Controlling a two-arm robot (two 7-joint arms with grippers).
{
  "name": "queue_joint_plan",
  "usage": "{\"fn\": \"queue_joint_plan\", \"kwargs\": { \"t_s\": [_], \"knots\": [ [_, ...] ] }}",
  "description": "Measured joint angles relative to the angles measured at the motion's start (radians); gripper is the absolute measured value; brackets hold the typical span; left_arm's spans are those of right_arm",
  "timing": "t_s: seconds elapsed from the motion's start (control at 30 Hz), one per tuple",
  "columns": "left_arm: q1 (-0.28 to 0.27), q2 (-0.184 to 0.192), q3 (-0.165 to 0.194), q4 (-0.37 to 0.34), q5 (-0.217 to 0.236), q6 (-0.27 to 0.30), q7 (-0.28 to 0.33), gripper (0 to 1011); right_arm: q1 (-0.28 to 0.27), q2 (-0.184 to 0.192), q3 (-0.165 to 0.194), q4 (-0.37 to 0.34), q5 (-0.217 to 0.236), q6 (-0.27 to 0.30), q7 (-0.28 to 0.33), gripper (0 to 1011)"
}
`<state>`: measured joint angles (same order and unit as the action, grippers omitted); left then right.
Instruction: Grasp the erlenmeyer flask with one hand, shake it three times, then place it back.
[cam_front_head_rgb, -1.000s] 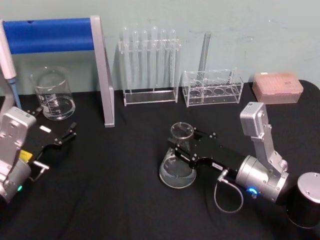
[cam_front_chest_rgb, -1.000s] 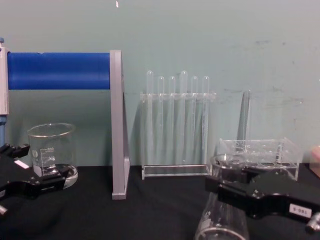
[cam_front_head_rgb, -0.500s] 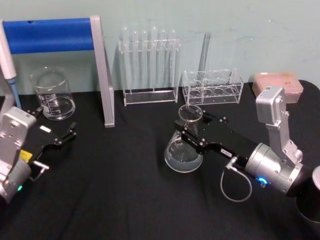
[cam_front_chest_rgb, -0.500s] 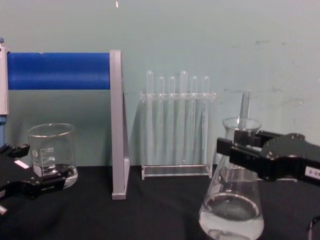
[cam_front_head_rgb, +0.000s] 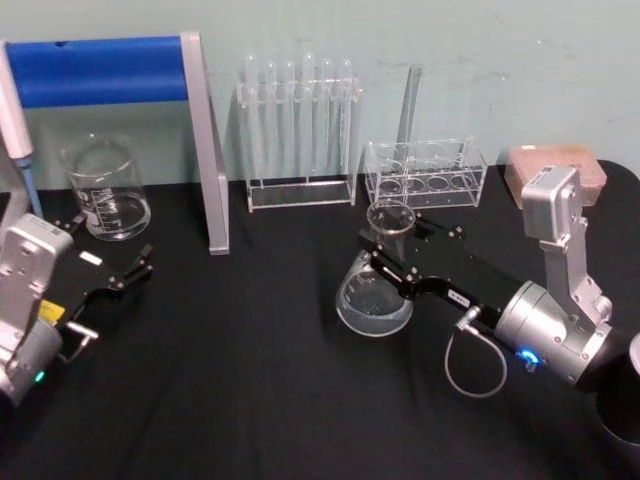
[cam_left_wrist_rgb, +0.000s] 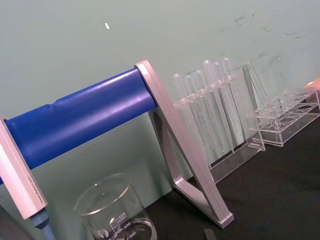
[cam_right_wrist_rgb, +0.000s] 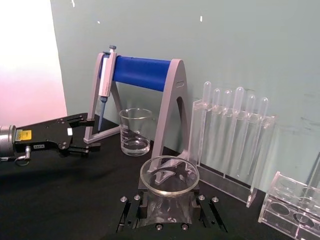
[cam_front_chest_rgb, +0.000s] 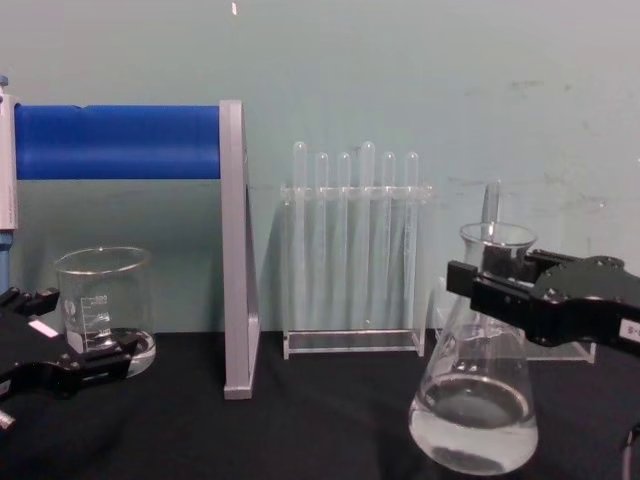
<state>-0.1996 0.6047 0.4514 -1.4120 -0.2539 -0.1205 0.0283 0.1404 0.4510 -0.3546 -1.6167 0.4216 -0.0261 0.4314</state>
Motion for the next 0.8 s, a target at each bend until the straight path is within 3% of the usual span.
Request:
{"fn": "queue_joint_plan", "kwargs": {
  "t_s": [0.5,0.8],
  "knots": [
    [0.000,0.000,0.000,0.000,0.000,0.000,0.000,1001,0.001,-0.009,0.005,0.001,-0.005,0.000,0.003,457],
    [0.000,0.000,0.000,0.000,0.000,0.000,0.000,1001,0.006,-0.025,-0.023,-0.002,-0.016,0.010,0.007,457]
  ]
}}
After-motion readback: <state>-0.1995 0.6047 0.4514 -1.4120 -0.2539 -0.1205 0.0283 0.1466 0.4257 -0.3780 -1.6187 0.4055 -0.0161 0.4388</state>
